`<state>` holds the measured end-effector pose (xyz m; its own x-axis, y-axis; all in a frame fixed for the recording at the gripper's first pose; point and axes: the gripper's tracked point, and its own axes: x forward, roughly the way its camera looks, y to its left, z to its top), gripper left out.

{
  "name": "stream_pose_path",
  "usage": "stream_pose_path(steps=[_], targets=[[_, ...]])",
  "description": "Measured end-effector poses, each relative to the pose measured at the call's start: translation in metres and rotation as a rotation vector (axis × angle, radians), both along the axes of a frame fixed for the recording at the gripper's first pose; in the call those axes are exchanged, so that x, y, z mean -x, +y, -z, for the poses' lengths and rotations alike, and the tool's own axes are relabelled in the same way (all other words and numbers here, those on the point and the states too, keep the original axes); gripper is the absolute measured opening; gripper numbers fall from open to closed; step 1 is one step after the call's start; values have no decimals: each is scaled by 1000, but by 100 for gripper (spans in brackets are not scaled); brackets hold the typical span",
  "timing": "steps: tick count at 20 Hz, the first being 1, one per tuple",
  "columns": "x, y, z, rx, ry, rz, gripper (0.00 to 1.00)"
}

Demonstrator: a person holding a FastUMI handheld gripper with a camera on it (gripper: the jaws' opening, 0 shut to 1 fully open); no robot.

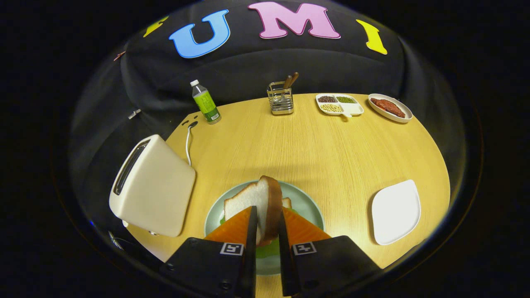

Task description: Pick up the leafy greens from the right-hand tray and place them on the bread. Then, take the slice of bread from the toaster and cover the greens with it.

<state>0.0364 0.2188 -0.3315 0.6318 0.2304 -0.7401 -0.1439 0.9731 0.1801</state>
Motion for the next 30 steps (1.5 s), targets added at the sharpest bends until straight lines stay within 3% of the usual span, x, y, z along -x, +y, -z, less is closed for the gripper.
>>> stream_pose_path(steps=[9, 14, 20, 25, 30], targets=[[6, -21, 35, 138, 44, 2, 56], [5, -26, 36, 212, -2, -36, 63], [6, -37, 16, 226, -63, -23, 99], [8, -51, -33, 227, -181, -17, 98], [8, -90, -109, 211, -331, 53, 98]])
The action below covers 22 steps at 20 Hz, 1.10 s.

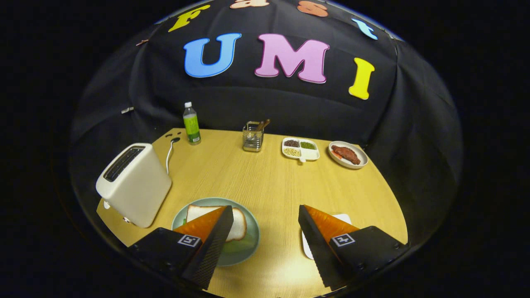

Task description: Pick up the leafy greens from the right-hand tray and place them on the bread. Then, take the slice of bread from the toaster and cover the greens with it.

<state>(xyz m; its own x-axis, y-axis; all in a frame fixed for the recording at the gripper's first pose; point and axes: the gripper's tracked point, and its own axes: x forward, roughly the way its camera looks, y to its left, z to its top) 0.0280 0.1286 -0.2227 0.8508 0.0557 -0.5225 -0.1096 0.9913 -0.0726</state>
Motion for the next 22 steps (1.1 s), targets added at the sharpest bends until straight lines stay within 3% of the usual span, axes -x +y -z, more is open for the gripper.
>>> stream_pose_path(steps=[7, 22], targets=[[11, -75, -82, -25, -191, 59, 98], [16, -203, -175, -40, -444, -114, 98]])
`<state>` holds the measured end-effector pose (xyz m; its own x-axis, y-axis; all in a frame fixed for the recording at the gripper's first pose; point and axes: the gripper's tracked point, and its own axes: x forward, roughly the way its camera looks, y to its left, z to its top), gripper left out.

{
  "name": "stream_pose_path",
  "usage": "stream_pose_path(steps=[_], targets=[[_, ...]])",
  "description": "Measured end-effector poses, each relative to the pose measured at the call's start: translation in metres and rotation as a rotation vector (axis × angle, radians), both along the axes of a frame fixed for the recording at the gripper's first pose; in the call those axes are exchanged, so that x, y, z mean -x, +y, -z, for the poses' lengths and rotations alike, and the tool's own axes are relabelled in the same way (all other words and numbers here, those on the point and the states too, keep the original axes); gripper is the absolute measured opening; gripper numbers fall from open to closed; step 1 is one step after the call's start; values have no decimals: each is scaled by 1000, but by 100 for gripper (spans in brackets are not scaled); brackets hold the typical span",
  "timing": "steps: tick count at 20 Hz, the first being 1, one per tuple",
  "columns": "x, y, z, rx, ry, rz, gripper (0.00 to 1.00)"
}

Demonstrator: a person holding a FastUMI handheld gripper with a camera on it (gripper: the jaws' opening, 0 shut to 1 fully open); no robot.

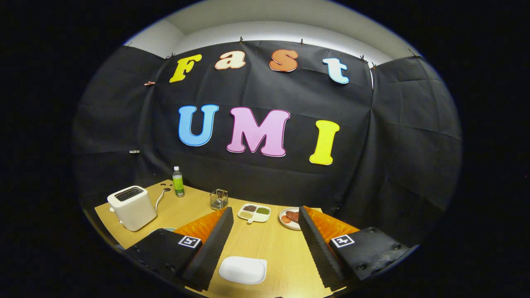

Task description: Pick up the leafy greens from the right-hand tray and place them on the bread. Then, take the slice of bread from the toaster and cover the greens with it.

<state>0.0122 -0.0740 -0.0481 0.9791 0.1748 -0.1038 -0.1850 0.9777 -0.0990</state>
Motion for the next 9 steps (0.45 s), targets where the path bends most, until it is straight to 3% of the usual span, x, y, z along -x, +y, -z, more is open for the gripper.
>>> stream_pose_path(steps=[9], targets=[[-5, -41, 27, -49, 74, -47, 98]])
